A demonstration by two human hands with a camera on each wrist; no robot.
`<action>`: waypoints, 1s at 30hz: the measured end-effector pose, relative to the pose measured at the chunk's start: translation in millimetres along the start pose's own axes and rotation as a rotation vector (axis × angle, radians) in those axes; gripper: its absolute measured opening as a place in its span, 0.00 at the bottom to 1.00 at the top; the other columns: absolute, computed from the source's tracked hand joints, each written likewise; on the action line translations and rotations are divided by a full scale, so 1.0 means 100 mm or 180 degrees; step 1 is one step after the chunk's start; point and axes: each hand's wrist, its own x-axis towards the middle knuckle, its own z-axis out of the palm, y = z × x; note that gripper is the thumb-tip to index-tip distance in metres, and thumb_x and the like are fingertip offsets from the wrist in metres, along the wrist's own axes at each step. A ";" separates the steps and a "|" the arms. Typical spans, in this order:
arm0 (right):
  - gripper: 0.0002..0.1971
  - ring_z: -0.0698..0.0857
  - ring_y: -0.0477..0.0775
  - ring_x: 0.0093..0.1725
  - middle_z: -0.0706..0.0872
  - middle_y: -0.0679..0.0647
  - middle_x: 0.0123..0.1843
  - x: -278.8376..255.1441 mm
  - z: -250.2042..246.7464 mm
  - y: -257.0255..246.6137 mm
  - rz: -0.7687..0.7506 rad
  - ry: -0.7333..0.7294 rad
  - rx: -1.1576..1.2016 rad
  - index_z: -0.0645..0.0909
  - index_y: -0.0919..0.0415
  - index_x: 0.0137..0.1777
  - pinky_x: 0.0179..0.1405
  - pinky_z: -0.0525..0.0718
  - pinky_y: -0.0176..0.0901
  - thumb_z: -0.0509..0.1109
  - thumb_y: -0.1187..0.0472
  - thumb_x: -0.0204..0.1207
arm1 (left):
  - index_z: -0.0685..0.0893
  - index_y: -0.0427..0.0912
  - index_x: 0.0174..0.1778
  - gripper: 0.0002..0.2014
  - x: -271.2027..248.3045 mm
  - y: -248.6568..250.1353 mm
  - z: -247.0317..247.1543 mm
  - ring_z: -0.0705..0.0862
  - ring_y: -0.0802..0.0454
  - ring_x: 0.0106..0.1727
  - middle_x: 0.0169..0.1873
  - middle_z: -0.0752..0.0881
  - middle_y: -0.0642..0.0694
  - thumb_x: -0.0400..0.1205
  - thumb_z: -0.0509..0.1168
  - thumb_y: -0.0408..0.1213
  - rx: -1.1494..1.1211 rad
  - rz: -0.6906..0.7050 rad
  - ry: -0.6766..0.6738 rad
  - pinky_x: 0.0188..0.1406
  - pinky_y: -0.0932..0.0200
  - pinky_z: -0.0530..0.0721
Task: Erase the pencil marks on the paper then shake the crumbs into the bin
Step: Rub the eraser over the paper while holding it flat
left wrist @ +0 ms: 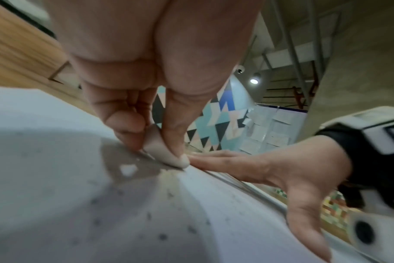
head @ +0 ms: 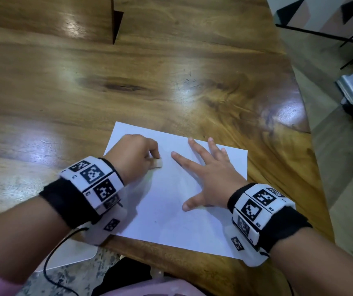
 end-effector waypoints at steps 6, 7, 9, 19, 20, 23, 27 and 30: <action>0.58 0.24 0.64 0.79 0.25 0.42 0.81 0.01 0.00 -0.01 0.0000 -0.0068 -0.0123 0.31 0.28 0.77 0.79 0.32 0.64 0.73 0.28 0.58 | 0.86 0.44 0.37 0.05 -0.42 0.07 0.14 0.75 0.56 0.33 0.28 0.75 0.55 0.74 0.69 0.42 -0.0172 0.0477 -0.0621 0.36 0.63 0.68; 0.58 0.24 0.65 0.79 0.25 0.42 0.81 0.01 -0.01 -0.01 0.0001 -0.0070 -0.0140 0.31 0.28 0.77 0.79 0.33 0.64 0.73 0.28 0.58 | 0.86 0.44 0.38 0.05 -0.35 0.07 0.11 0.76 0.55 0.34 0.28 0.75 0.54 0.74 0.69 0.41 -0.0107 0.0475 -0.0634 0.38 0.64 0.68; 0.59 0.24 0.65 0.79 0.25 0.43 0.82 0.01 -0.02 -0.02 0.0007 -0.0058 -0.0160 0.31 0.28 0.77 0.79 0.33 0.65 0.73 0.28 0.58 | 0.86 0.42 0.42 0.06 -0.09 0.06 0.03 0.77 0.49 0.39 0.28 0.76 0.52 0.73 0.69 0.40 0.0027 0.0288 -0.0396 0.38 0.64 0.66; 0.59 0.24 0.65 0.79 0.25 0.43 0.82 0.01 -0.01 -0.02 0.0038 -0.0085 -0.0176 0.30 0.29 0.77 0.79 0.34 0.65 0.73 0.28 0.58 | 0.86 0.45 0.38 0.04 -0.43 0.05 0.11 0.74 0.56 0.33 0.27 0.68 0.57 0.75 0.67 0.40 -0.0044 0.0793 -0.0931 0.35 0.65 0.67; 0.59 0.24 0.65 0.79 0.25 0.43 0.82 0.01 -0.01 -0.02 0.0034 -0.0077 -0.0175 0.30 0.29 0.77 0.79 0.34 0.65 0.73 0.28 0.58 | 0.86 0.44 0.40 0.05 -0.29 0.03 0.08 0.75 0.52 0.37 0.27 0.68 0.57 0.75 0.67 0.41 0.0037 0.0690 -0.0747 0.37 0.62 0.66; 0.59 0.25 0.65 0.79 0.25 0.43 0.82 0.00 -0.02 -0.03 0.0035 -0.0072 -0.0160 0.31 0.29 0.77 0.79 0.34 0.65 0.73 0.29 0.59 | 0.85 0.42 0.42 0.07 -0.02 0.02 0.02 0.74 0.50 0.40 0.30 0.71 0.53 0.75 0.68 0.41 0.0099 0.0325 -0.0174 0.40 0.62 0.66; 0.59 0.24 0.64 0.79 0.26 0.42 0.82 0.00 -0.01 -0.02 0.0024 -0.0047 -0.0096 0.32 0.28 0.78 0.79 0.33 0.64 0.73 0.29 0.58 | 0.84 0.44 0.32 0.05 -0.48 0.00 0.14 0.73 0.55 0.31 0.27 0.72 0.55 0.74 0.68 0.39 -0.0147 0.0752 -0.0655 0.33 0.62 0.68; 0.58 0.24 0.64 0.79 0.26 0.42 0.82 0.00 -0.01 -0.01 0.0005 -0.0014 -0.0085 0.33 0.28 0.78 0.79 0.32 0.64 0.73 0.29 0.58 | 0.86 0.46 0.35 0.03 -0.47 -0.01 0.13 0.73 0.58 0.33 0.27 0.71 0.58 0.73 0.70 0.39 -0.0168 0.0729 -0.0812 0.37 0.65 0.69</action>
